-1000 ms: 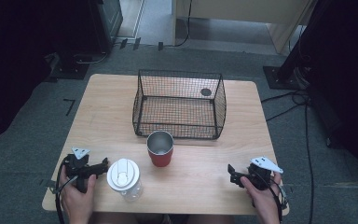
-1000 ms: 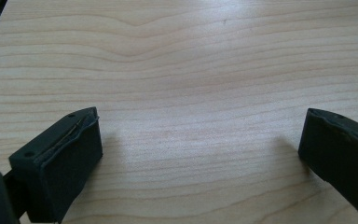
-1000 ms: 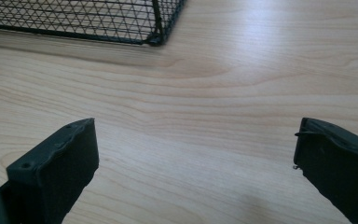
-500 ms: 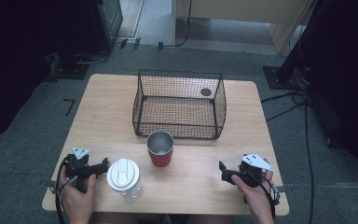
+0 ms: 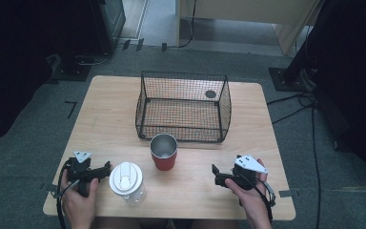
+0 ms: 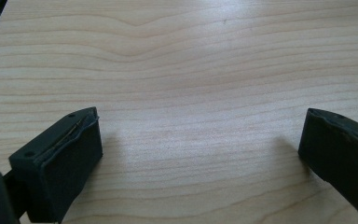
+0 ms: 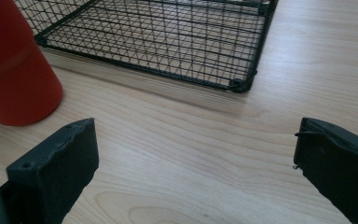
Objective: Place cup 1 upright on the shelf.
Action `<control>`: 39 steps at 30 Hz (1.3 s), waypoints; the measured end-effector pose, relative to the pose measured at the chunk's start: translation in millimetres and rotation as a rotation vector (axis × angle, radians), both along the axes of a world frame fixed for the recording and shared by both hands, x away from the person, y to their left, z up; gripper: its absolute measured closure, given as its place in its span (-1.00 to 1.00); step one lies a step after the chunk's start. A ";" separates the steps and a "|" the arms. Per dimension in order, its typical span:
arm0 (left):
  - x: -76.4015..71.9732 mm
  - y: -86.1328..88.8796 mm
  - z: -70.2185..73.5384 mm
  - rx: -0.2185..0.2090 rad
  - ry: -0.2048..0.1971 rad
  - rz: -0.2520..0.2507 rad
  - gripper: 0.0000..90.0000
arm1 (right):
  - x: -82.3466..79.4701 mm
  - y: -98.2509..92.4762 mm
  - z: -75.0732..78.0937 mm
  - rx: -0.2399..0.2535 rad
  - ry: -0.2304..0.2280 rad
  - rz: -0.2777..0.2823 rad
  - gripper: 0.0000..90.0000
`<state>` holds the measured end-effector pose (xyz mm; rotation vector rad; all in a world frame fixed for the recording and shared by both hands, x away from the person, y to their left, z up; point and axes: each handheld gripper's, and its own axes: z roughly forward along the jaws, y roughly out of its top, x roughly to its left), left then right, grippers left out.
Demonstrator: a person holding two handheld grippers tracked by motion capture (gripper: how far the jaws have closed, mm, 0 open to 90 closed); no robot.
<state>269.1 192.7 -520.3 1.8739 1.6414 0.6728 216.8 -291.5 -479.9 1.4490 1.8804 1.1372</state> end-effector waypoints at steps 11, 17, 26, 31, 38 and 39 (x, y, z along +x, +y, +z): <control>0.0 0.0 0.0 0.001 0.000 -0.001 -1.00 | 3.1 18.2 1.3 0.003 -0.008 0.037 -1.00; 0.0 0.0 -0.1 0.000 -0.001 0.000 -1.00 | 4.3 26.8 1.7 0.007 -0.010 0.051 -1.00; 0.0 0.0 -0.1 0.000 -0.001 0.000 -1.00 | 6.3 40.4 1.8 0.007 -0.010 0.078 -1.00; 0.0 0.0 -0.1 0.000 -0.001 0.000 -1.00 | 5.9 46.1 2.5 0.017 -0.014 0.097 -1.00; 0.0 0.0 0.0 0.000 0.000 0.000 -1.00 | 5.8 53.0 4.0 0.029 -0.017 0.118 -1.00; 0.0 0.0 0.0 0.000 0.000 0.000 -1.00 | 5.9 54.1 4.2 0.028 -0.020 0.123 -1.00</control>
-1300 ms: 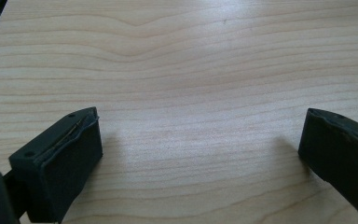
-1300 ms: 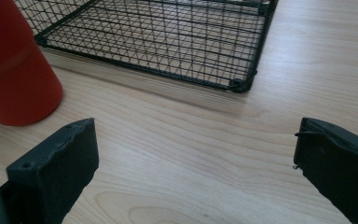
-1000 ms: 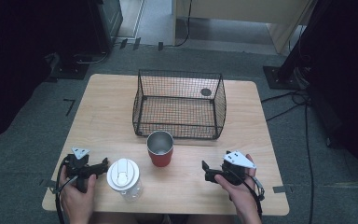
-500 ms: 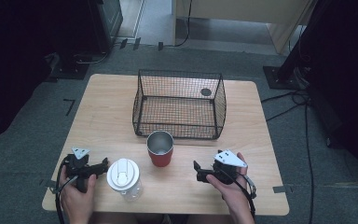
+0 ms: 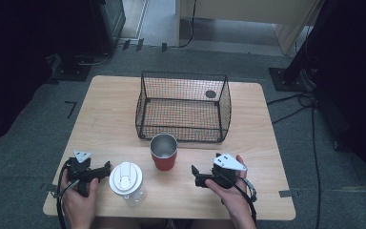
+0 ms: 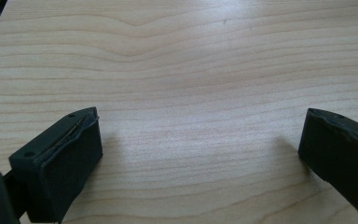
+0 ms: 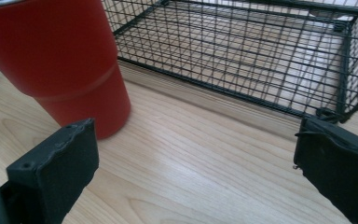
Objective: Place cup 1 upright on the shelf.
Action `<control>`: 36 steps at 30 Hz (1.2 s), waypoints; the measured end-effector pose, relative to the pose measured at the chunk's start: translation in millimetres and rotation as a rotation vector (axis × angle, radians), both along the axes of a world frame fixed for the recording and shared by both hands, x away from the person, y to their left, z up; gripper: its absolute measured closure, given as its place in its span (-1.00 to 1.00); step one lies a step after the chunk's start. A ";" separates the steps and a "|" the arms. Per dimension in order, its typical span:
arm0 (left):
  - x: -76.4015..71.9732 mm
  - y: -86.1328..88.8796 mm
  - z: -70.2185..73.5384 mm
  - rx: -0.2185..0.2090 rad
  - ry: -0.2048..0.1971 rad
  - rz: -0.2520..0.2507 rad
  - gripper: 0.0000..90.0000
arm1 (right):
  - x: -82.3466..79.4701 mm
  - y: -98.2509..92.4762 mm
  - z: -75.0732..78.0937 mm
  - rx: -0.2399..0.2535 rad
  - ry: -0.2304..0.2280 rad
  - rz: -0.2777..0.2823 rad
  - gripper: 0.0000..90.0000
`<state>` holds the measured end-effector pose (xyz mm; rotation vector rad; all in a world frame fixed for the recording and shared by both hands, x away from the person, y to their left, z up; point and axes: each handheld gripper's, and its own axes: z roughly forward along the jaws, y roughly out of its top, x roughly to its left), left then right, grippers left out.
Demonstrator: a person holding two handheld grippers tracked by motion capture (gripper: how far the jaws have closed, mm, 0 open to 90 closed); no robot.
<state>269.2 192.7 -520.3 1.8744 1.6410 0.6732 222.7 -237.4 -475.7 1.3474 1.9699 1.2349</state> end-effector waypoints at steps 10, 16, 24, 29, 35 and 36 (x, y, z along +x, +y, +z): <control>0.0 0.0 0.0 0.000 0.000 0.000 -1.00 | 1.9 14.1 2.8 0.012 -0.008 0.030 -1.00; 0.0 0.0 0.0 0.000 0.000 0.000 -1.00 | 3.6 22.6 5.7 0.015 -0.015 0.045 -1.00; 0.0 0.0 0.0 0.000 0.000 0.000 -1.00 | 5.6 32.3 8.6 0.021 -0.016 0.063 -1.00; 0.0 0.0 0.0 0.000 0.000 0.000 -1.00 | 7.7 40.5 9.4 0.026 -0.017 0.077 -1.00; 0.0 0.0 0.0 0.000 0.000 0.000 -1.00 | 8.9 46.5 10.8 0.029 -0.019 0.088 -1.00; 0.0 0.0 0.0 -0.001 0.000 0.000 -1.00 | 9.2 47.4 11.2 0.029 -0.020 0.090 -1.00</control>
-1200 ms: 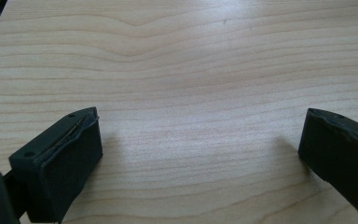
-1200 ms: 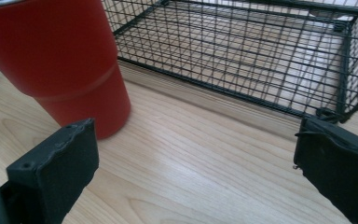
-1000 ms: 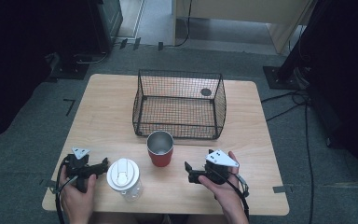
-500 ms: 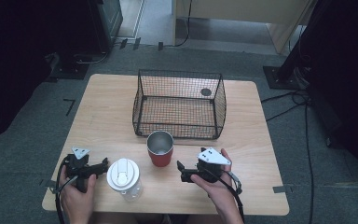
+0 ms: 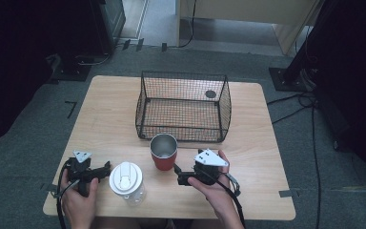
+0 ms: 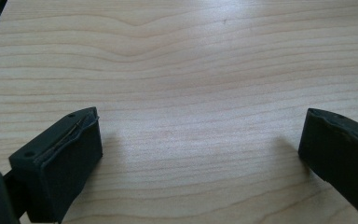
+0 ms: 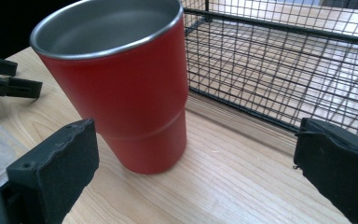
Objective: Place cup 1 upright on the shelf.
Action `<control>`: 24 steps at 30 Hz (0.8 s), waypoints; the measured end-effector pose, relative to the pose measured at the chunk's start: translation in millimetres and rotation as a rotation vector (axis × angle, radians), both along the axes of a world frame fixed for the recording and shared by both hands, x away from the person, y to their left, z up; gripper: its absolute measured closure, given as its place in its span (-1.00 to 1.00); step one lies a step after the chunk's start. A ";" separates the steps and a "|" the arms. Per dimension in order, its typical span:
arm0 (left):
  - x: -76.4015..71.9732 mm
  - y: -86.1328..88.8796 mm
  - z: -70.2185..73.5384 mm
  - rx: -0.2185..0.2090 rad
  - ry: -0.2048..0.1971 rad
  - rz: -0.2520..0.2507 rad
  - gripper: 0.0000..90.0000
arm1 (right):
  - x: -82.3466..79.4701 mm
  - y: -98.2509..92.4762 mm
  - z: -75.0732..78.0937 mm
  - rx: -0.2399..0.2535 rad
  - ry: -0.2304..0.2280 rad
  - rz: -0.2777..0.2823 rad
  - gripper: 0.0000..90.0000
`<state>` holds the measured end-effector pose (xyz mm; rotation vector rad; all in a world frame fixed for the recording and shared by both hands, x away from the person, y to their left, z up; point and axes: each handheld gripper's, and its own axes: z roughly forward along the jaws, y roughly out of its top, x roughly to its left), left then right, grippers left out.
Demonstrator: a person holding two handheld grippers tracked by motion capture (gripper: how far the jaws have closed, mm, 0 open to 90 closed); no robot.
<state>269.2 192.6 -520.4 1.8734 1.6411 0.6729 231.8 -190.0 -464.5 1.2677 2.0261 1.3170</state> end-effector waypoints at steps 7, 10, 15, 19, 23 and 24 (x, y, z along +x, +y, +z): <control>0.0 0.0 0.0 0.001 0.000 0.000 -1.00 | 1.8 7.8 1.7 0.015 0.004 0.015 -1.00; 0.0 0.0 0.0 0.000 0.000 0.000 -1.00 | 3.5 13.2 3.1 0.017 0.000 0.022 -1.00; 0.0 0.0 0.0 0.000 0.000 0.000 -1.00 | 5.4 19.5 4.6 0.023 -0.006 0.027 -1.00; 0.0 0.0 0.0 0.000 0.000 0.000 -1.00 | 7.0 25.8 6.0 0.033 -0.014 0.039 -1.00; 0.0 0.0 0.0 0.000 0.000 0.000 -1.00 | 8.9 32.5 7.4 0.034 -0.016 0.051 -1.00; 0.0 0.0 0.0 0.000 0.000 0.000 -1.00 | 10.1 36.0 8.1 0.035 -0.018 0.056 -1.00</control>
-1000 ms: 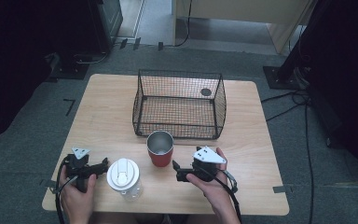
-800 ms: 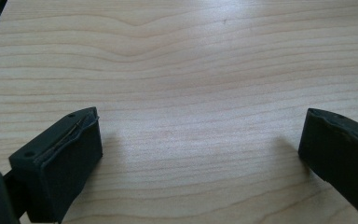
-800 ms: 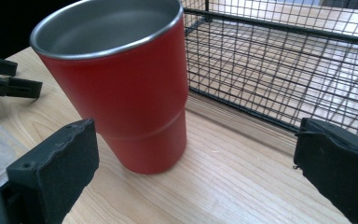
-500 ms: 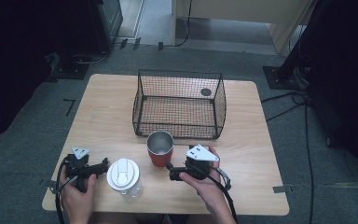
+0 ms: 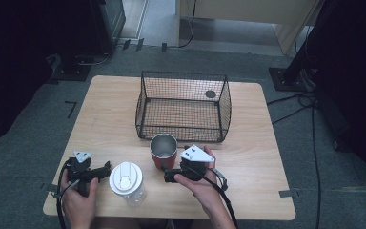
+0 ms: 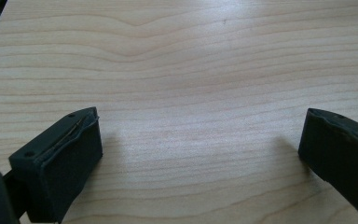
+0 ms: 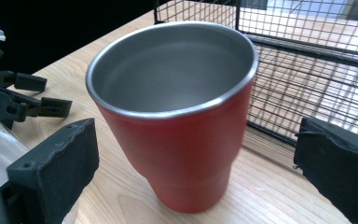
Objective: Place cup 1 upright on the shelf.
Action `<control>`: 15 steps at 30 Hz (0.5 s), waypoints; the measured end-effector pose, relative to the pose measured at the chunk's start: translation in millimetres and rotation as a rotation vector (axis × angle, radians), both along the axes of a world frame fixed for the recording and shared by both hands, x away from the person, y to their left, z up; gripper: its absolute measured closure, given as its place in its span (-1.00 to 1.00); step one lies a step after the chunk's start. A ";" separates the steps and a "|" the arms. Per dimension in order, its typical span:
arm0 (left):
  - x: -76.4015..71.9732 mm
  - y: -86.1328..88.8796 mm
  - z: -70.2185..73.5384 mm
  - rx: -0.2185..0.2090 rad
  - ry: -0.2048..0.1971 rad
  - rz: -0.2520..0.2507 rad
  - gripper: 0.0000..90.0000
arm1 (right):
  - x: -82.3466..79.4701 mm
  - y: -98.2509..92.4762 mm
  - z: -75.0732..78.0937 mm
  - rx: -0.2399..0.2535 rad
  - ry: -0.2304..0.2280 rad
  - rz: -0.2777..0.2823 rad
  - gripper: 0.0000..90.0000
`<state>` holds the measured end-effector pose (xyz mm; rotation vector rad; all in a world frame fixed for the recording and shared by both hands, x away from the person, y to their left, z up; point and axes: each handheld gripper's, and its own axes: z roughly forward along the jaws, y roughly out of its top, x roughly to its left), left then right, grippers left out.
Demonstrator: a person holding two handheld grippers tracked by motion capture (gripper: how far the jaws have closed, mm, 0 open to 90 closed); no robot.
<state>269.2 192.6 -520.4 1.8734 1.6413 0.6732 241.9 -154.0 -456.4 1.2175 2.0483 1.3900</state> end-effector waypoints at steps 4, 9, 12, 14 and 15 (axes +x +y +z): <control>0.0 -0.1 0.0 -0.001 0.000 0.000 -1.00 | 2.2 5.6 1.0 0.003 -0.002 0.006 -1.00; 0.0 0.0 0.0 0.000 0.000 0.000 -1.00 | 7.9 14.6 1.6 -0.005 -0.007 0.022 -1.00; 0.0 0.0 0.0 0.000 0.000 0.000 -1.00 | 10.0 17.8 1.4 -0.001 -0.009 0.024 -1.00; 0.0 0.0 0.0 0.000 0.000 0.000 -1.00 | 13.8 22.4 0.4 0.002 -0.008 0.026 -1.00; 0.0 0.0 0.0 0.000 0.000 0.000 -1.00 | 14.9 23.6 -0.1 0.000 -0.010 0.023 -1.00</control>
